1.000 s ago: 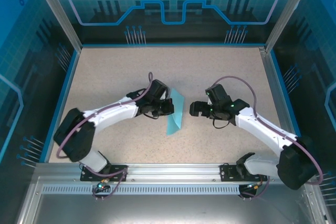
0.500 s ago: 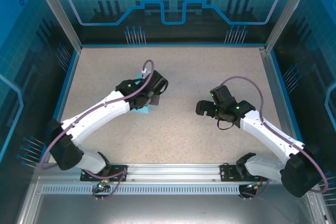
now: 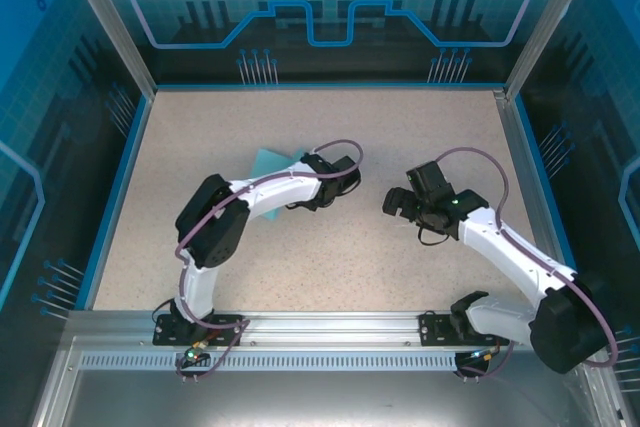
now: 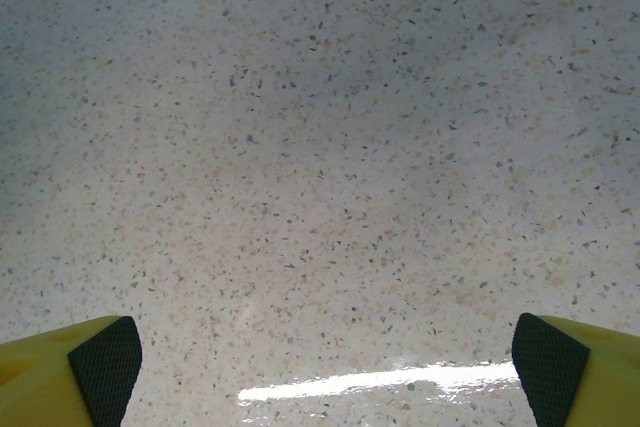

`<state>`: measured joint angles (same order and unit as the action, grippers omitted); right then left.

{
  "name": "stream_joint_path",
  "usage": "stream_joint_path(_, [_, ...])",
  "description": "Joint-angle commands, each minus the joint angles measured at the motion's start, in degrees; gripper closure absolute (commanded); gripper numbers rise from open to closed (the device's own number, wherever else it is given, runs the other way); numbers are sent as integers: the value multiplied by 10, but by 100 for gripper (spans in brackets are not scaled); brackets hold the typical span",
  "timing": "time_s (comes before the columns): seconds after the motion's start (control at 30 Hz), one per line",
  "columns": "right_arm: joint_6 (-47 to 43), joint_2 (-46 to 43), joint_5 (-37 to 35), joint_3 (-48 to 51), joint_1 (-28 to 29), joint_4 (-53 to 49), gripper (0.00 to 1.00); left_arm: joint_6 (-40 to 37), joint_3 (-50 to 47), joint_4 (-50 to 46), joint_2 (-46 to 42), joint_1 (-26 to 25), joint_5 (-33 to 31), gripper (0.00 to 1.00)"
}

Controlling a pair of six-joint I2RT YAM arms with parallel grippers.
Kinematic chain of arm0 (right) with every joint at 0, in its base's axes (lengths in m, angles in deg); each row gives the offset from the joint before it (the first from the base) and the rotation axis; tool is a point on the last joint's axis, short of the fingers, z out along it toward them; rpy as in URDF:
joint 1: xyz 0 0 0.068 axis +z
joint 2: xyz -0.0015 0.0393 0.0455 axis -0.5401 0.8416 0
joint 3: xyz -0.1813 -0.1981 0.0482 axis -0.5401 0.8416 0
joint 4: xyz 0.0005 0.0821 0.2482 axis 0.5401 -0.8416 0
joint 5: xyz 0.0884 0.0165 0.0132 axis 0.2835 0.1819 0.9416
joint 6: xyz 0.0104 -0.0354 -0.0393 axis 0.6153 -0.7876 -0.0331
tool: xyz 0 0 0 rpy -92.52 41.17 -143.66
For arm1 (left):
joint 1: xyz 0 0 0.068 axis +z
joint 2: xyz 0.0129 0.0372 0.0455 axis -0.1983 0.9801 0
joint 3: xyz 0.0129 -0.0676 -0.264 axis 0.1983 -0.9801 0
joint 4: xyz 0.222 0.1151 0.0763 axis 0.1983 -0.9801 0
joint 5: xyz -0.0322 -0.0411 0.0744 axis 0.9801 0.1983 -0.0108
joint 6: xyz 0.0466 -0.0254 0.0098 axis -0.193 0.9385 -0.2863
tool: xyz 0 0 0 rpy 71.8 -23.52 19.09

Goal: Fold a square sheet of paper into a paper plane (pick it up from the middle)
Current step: Turn over the paper at the center of the table.

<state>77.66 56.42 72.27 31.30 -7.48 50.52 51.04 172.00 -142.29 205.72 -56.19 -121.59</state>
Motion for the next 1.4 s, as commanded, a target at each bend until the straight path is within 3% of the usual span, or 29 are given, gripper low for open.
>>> stream_joint_path(0.0, [14,14,-22,-16,-10,-12,1,18,16,-17,29,-15,-16,96])
stream_joint_path(0.3, [20,29,-28,-6,-12,-21,1,22,-8,46,53,-23,83,91])
stream_joint_path(0.5, [11,23,-25,-13,-12,-54,1,29,-15,91,53,-23,149,80])
stream_joint_path(0.67, [-9,-16,0,-21,-12,-80,1,36,-37,134,-3,-23,229,62])
stream_joint_path(0.9, [-32,-50,60,-22,-5,-81,1,44,-88,213,-158,-16,416,34])
stream_joint_path(1.0, [-32,-33,77,-31,9,-68,4,67,-118,239,-206,17,494,31])
stream_joint_path(1.13, [-25,13,92,-48,52,-28,12,111,-186,292,-268,100,591,28])
stream_joint_path(1.37, [-20,179,101,-168,164,58,34,151,-320,318,-364,241,574,17])
